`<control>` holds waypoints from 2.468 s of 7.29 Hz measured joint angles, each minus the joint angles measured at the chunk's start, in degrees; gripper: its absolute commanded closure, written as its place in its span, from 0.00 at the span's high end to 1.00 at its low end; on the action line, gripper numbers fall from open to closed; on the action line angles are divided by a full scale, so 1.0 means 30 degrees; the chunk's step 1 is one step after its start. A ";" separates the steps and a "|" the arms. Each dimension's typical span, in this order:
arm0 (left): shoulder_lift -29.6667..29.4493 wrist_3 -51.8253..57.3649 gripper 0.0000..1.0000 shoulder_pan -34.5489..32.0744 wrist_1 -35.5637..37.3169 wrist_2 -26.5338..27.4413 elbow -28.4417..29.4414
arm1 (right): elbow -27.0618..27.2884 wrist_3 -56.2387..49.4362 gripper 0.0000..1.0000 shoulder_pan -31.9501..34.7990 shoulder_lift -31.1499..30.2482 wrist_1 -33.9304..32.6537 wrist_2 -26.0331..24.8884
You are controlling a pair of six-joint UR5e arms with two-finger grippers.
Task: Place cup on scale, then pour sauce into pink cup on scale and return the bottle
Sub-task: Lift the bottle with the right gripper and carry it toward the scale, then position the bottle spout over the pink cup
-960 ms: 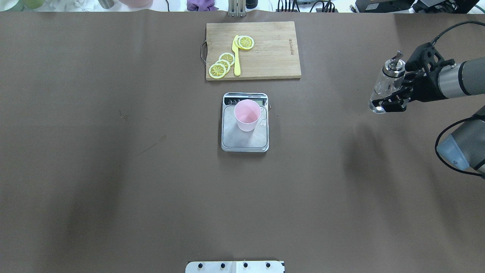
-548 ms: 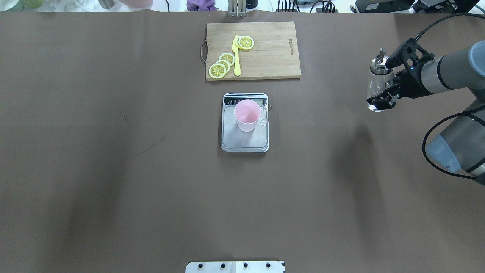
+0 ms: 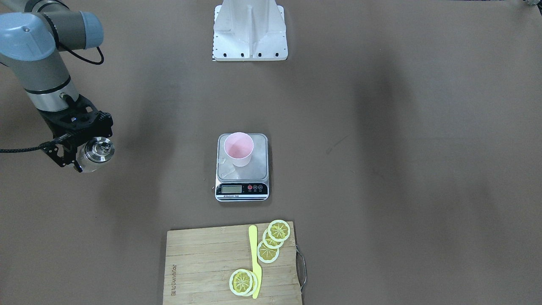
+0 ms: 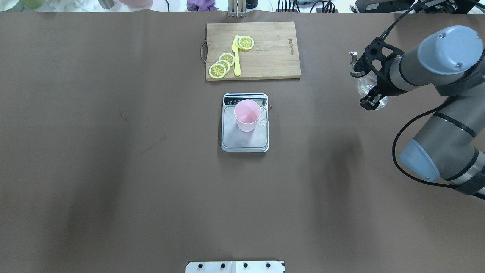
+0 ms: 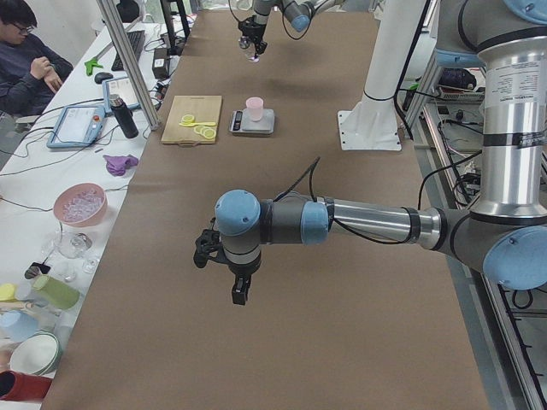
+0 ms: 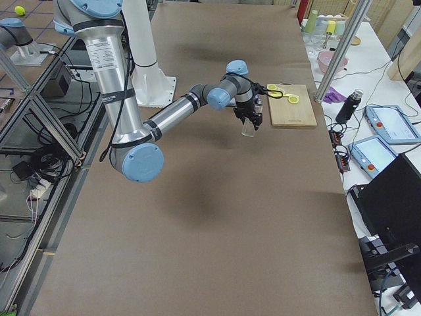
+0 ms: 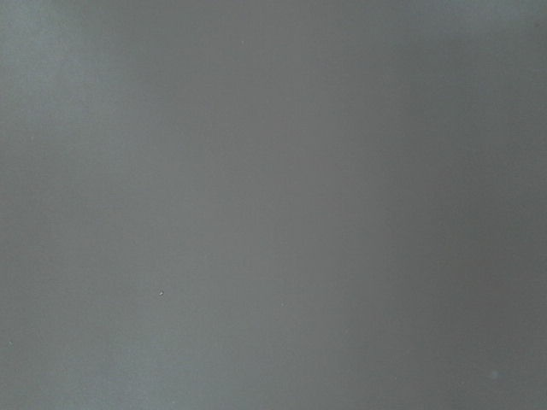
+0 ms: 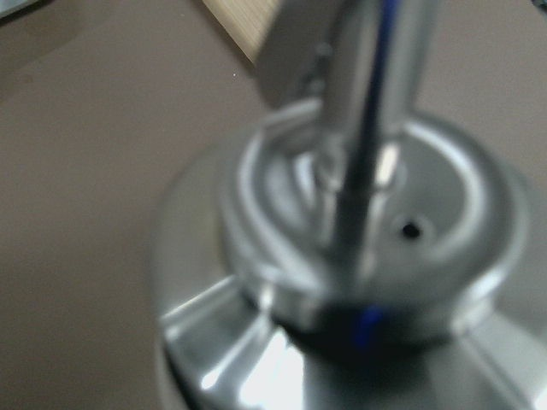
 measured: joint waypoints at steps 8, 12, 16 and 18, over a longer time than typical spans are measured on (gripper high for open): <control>0.0000 -0.0101 0.98 0.0022 0.0095 0.0006 0.0157 | 0.0487 0.0591 0.00 -0.4622 0.4726 -1.0645 -0.7298; 0.0205 -0.0178 0.98 0.0029 0.0082 -0.0015 0.0146 | -0.0030 0.2320 0.00 -0.6571 0.7277 -1.5571 -0.9088; 0.0348 -0.0172 0.98 0.0005 0.0053 -0.0029 0.0090 | -0.3248 0.3037 0.00 -0.6991 0.9788 -1.7202 -0.9402; 0.0351 -0.0179 0.98 0.0003 0.0052 -0.0030 0.0098 | -0.3730 0.3069 0.00 -0.7043 1.0531 -1.8777 -0.9424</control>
